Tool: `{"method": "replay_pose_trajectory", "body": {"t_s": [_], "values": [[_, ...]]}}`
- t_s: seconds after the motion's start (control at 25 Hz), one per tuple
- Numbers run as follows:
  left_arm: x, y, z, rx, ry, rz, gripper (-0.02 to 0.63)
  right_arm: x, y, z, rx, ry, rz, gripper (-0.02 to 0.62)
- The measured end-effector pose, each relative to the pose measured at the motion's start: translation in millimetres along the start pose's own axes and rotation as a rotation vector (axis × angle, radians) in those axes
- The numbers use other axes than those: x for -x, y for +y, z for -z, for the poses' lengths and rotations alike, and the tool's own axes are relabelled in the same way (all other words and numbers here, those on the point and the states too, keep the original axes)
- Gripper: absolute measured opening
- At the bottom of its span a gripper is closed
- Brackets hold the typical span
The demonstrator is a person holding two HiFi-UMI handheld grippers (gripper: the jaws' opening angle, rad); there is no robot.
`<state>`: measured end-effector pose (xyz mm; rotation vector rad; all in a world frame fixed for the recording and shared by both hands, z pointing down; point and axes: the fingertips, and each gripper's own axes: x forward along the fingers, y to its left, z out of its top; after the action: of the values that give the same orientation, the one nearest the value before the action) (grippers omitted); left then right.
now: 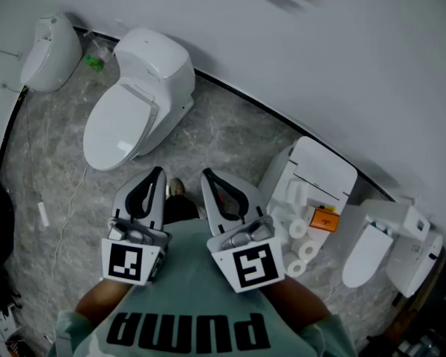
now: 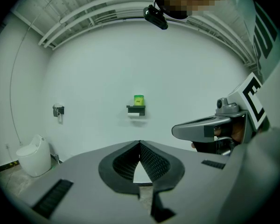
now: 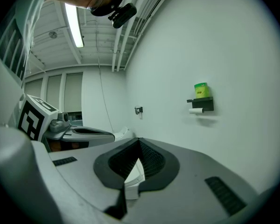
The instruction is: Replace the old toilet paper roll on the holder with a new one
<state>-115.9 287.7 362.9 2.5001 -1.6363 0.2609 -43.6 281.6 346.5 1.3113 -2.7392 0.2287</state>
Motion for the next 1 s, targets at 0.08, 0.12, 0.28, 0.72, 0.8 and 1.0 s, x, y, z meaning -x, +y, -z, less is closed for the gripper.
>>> {"method": "replay_pose_trajectory", "body": {"t_s": [0.08, 0.12, 0.28, 0.72, 0.8, 1.0], "values": [[-1.7, 7.6, -1.4, 0.002, -0.002, 0.010, 0.003, -6.7, 2.5, -2.4, 0.005, 0.001, 0.010, 0.003], [-2.7, 12.1, -2.4, 0.003, -0.003, 0.016, 0.003, -10.7, 4.2, -3.5, 0.011, 0.004, 0.015, 0.003], [-8.4, 34.9, -7.4, 0.006, -0.011, 0.042, 0.003, -31.0, 11.8, -9.7, 0.014, 0.008, 0.042, 0.003], [-25.2, 92.6, -27.7, 0.028, -0.041, 0.150, 0.003, -86.9, 31.6, -37.1, 0.033, 0.007, 0.145, 0.003], [-28.1, 100.3, -28.8, 0.029, -0.047, 0.170, 0.003, -94.0, 34.3, -38.0, 0.039, 0.012, 0.165, 0.003], [-30.9, 110.6, -29.8, 0.032, -0.056, 0.230, 0.003, -102.0, 38.6, -37.4, 0.037, 0.022, 0.225, 0.003]]}}
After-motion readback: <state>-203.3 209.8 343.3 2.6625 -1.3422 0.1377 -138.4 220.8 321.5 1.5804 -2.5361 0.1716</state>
